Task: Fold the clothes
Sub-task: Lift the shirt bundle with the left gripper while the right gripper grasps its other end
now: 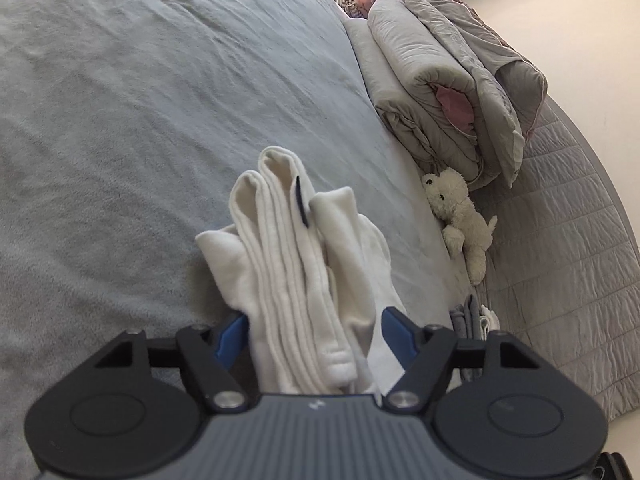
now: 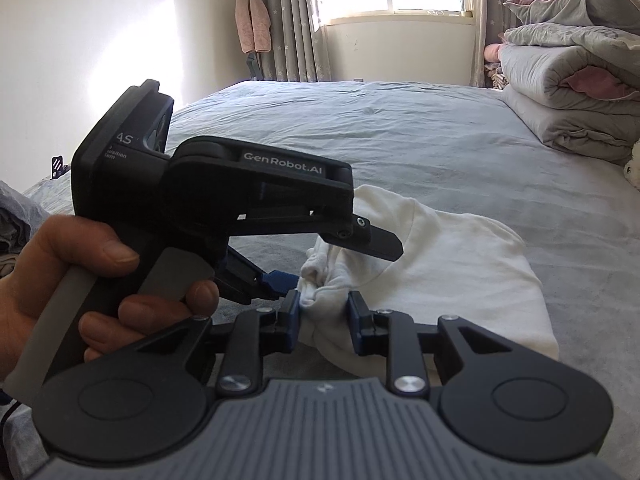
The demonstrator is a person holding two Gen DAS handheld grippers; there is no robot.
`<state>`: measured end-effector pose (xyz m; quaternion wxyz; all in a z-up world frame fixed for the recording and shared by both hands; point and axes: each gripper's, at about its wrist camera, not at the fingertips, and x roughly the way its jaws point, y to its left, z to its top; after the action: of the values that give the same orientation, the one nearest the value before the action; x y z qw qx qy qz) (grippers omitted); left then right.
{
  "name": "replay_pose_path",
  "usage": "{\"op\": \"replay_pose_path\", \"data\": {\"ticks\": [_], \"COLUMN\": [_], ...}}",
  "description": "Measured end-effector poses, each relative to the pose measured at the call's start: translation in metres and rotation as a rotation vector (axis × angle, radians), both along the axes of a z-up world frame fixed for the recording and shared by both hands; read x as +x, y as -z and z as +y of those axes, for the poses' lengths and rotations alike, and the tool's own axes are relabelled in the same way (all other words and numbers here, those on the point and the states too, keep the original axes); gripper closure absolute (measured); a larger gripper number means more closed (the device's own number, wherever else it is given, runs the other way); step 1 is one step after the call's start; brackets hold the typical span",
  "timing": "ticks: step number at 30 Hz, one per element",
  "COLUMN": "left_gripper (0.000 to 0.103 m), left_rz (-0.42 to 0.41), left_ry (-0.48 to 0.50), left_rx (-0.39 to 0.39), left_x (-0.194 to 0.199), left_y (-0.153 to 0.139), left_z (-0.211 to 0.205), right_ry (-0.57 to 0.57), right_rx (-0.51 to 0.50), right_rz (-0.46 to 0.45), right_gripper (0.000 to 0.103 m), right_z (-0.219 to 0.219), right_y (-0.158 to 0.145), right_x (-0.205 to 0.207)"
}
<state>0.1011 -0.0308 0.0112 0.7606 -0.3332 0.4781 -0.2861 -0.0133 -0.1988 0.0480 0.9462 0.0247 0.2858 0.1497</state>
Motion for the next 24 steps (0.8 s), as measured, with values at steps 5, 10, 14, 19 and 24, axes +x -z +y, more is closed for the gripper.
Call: {"op": "replay_pose_path", "data": {"ticks": [5, 10, 14, 19, 24], "left_gripper": [0.019, 0.016, 0.018, 0.061, 0.067], "left_rz": [0.076, 0.065, 0.037, -0.073, -0.147], "left_ry": [-0.029, -0.038, -0.024, 0.049, 0.082], "left_rx": [-0.036, -0.062, 0.006, 0.161, 0.213], "left_x": [-0.004, -0.004, 0.015, 0.022, 0.021], "left_y": [0.002, 0.001, 0.000, -0.010, -0.008], "left_z": [0.003, -0.006, -0.013, -0.021, -0.017], "right_ry": [0.018, 0.002, -0.012, -0.036, -0.062], "right_rx": [0.070, 0.062, 0.052, 0.010, -0.051], "right_rz": [0.002, 0.007, 0.010, 0.015, 0.023], "right_gripper": [0.077, 0.077, 0.077, 0.077, 0.077], "right_z": [-0.011, -0.009, -0.007, -0.001, 0.010], "right_y": [-0.008, -0.008, -0.007, -0.002, 0.008], "right_x": [0.003, 0.002, 0.001, 0.000, -0.001]}}
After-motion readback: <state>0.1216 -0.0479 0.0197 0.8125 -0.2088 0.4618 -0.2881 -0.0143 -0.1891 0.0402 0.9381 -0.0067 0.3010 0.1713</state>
